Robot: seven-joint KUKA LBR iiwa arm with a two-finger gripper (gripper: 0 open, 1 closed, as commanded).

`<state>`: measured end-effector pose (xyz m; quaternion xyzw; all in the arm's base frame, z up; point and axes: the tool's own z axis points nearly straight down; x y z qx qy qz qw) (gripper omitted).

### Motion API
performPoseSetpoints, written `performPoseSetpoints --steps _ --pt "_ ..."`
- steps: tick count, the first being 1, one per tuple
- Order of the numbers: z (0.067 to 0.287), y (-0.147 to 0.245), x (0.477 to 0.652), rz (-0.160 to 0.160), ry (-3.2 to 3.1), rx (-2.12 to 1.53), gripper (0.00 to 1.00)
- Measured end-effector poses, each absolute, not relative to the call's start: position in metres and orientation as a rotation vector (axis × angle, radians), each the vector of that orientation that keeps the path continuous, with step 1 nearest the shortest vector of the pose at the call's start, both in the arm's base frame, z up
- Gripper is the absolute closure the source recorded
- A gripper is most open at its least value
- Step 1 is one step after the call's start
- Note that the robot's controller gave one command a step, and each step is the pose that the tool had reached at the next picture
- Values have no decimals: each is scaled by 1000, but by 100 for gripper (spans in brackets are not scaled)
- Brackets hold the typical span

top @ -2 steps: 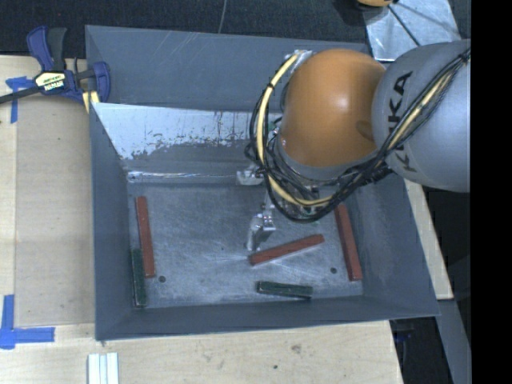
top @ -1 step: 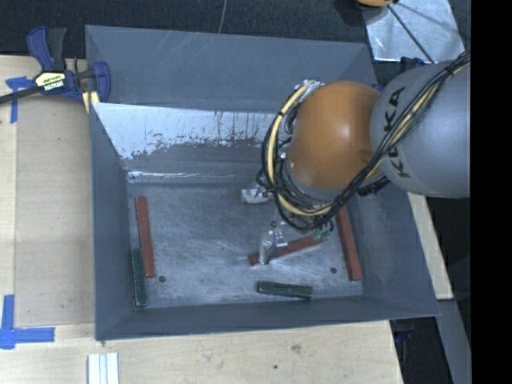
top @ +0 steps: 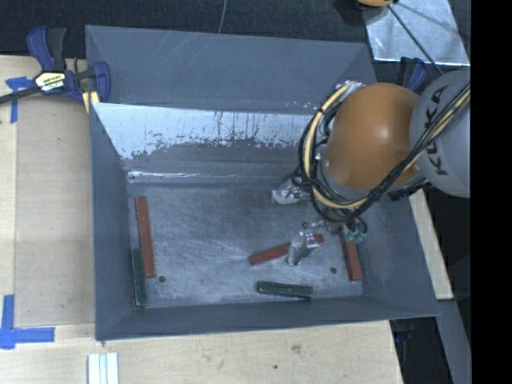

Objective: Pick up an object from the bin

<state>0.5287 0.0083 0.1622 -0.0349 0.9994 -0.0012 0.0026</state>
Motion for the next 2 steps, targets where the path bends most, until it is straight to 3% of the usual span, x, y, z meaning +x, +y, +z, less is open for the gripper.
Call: performPoseSetpoints --steps 1,2 --pt "124 8 531 0 3137 -124 0" --pt "71 10 537 1 3134 -158 0"
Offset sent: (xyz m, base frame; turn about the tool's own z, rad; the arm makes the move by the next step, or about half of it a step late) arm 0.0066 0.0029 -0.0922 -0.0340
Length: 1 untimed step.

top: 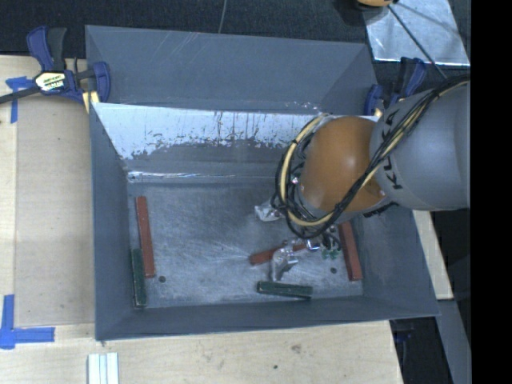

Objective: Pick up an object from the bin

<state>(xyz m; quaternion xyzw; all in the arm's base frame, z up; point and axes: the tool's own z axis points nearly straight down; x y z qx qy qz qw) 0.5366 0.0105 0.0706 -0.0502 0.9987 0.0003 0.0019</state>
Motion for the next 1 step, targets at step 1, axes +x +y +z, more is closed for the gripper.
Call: performPoseSetpoints --steps 1 --pt "78 7 535 6 3109 103 100"
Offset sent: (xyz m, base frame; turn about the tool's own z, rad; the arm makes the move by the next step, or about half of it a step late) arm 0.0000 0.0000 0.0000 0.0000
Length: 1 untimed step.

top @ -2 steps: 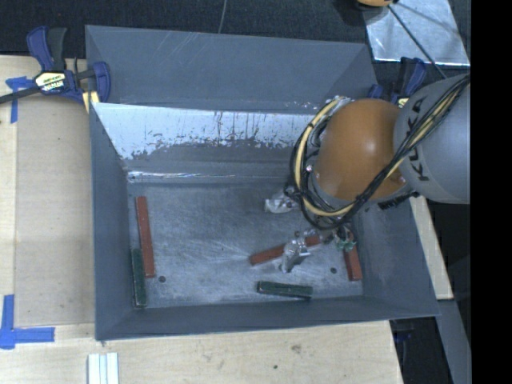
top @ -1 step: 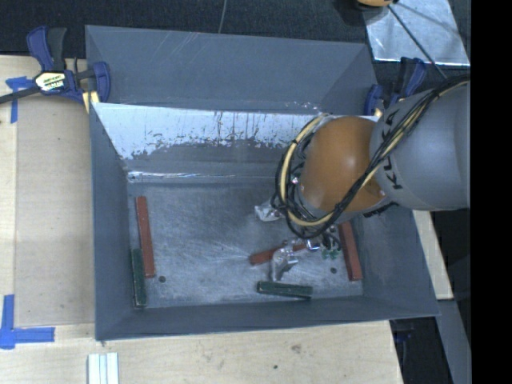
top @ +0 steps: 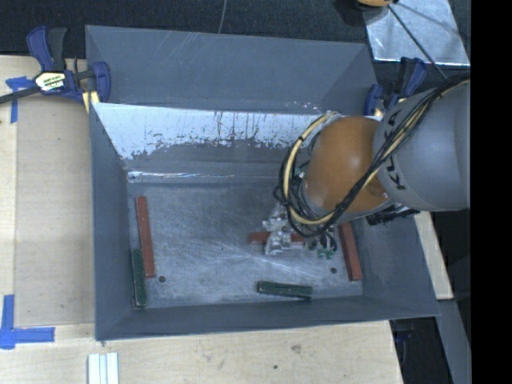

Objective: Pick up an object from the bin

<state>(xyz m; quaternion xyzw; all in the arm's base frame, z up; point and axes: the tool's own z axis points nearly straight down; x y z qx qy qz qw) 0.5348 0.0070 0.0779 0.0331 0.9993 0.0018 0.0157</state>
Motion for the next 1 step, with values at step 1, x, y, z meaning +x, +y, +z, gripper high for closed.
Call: performPoseSetpoints --steps 1 --pt "78 7 535 6 3109 103 100"
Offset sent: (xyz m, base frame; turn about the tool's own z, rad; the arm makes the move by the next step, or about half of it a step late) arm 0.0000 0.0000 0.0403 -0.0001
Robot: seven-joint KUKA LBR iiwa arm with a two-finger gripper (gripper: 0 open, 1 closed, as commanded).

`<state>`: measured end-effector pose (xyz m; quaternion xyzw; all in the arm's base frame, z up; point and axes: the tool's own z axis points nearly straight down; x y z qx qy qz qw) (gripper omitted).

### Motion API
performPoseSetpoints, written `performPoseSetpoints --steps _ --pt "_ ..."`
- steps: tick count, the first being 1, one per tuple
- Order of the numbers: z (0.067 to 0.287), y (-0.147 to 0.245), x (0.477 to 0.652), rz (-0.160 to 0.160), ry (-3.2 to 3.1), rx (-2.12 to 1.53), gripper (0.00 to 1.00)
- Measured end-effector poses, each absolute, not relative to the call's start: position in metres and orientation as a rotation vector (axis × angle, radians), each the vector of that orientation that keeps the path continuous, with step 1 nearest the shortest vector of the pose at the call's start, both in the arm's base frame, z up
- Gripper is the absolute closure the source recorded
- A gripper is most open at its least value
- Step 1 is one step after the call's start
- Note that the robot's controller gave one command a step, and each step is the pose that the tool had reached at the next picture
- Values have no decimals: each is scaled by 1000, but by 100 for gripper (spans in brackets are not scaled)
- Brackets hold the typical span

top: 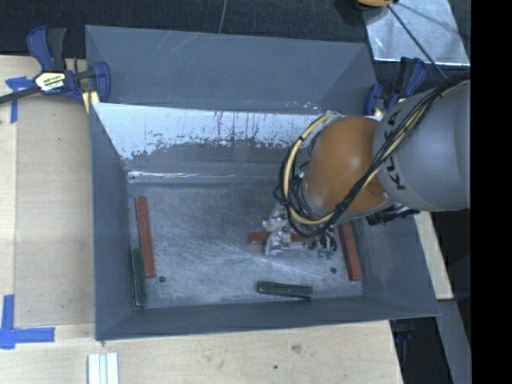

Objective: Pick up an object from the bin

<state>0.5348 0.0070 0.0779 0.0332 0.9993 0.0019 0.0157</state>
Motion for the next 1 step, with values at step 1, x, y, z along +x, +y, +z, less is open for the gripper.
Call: performPoseSetpoints --steps 1 --pt "81 7 534 5 3117 103 100"
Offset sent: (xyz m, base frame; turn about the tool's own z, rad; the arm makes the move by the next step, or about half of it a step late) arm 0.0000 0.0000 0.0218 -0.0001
